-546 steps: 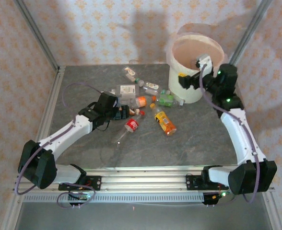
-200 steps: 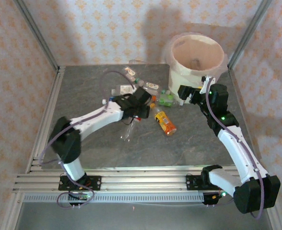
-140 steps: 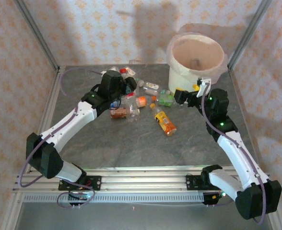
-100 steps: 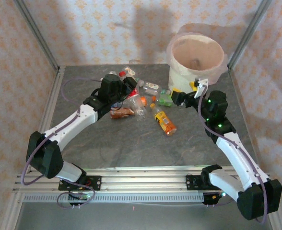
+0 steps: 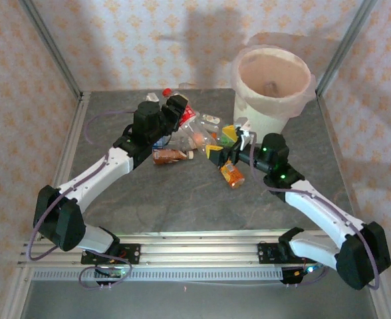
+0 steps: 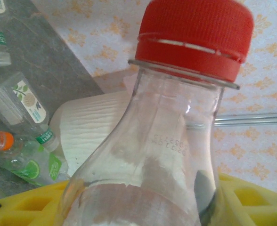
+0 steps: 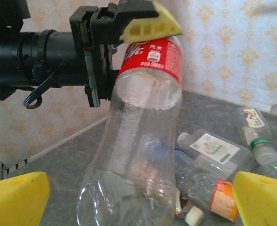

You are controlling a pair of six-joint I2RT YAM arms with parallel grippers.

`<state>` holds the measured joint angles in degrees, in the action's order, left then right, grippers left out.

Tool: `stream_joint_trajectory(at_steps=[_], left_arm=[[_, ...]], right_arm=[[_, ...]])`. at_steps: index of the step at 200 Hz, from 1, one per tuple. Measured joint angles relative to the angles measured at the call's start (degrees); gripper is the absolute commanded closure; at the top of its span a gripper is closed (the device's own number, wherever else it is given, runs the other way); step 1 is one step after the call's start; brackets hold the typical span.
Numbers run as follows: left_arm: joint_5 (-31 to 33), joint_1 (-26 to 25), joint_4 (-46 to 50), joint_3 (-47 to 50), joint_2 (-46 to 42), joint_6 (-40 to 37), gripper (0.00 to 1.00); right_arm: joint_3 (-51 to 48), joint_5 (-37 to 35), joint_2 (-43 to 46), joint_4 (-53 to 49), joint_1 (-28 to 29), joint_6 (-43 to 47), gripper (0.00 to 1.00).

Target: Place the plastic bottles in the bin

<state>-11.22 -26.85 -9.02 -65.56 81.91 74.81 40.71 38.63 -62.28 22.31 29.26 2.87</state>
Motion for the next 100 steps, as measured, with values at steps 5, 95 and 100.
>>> stream_joint_trajectory(at_steps=[5, 95, 100], left_arm=[[-0.2, 0.0, -0.3, 0.0, 0.0, -0.1, 0.40], [-3.0, -5.4, 5.9, -12.9, 2.5, -20.3, 0.43], [-3.4, -5.4, 6.0, -13.2, 2.7, -21.0, 0.43]], right_arm=[[0.0, -0.1, -0.8, 0.7, 0.3, -0.1, 0.01], [18.5, 4.6, -13.5, -13.7, 1.1, -1.2, 0.08], [18.6, 5.0, -13.6, -14.0, 1.2, -1.1, 0.11]])
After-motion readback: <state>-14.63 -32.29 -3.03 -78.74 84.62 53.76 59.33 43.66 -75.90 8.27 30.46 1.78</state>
